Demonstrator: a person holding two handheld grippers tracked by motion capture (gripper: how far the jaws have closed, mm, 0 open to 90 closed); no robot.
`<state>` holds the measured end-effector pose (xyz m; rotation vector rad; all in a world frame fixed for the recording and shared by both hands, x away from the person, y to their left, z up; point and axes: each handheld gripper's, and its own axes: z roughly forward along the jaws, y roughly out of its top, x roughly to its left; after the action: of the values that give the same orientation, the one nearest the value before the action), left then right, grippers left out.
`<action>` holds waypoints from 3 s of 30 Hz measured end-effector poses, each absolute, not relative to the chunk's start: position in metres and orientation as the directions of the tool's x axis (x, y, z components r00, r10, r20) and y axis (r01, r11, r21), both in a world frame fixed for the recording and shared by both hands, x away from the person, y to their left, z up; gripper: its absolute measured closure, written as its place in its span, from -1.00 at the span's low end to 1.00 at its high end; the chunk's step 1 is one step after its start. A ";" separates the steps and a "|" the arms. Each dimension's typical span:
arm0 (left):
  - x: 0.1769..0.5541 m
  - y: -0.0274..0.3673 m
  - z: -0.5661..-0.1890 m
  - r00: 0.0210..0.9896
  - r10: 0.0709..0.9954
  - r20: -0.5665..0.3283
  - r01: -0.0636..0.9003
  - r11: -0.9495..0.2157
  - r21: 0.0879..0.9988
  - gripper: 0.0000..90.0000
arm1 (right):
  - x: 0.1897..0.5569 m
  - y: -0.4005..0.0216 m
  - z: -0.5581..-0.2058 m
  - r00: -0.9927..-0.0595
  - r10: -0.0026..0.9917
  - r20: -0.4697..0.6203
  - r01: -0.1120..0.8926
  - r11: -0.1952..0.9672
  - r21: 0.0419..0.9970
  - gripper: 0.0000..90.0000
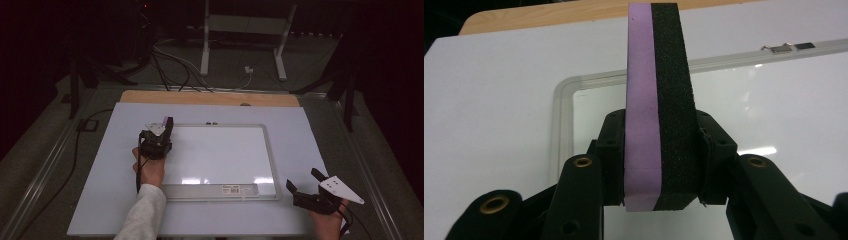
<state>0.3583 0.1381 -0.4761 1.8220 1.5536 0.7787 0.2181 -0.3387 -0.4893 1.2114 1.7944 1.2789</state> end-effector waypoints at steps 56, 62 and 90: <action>0.368 0.167 -0.501 0.017 1.000 0.025 0.684 -0.030 0.729 0.42 | 0.218 -0.339 -0.489 -0.391 0.920 0.025 0.323 0.112 0.940 -1.00; 0.370 0.166 -0.501 0.008 1.000 0.024 0.682 -0.023 0.731 0.42 | 0.218 -0.339 -0.489 -0.391 0.920 0.024 0.324 0.113 0.939 -1.00; 0.380 0.164 -0.501 0.010 1.000 0.011 0.692 -0.015 0.721 0.40 | 0.219 -0.338 -0.490 -0.393 0.919 0.023 0.324 0.116 0.939 -1.00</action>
<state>0.3799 0.1639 -0.5014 1.7609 1.7356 0.7508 0.2189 -0.3380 -0.4896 1.2074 1.7992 1.2783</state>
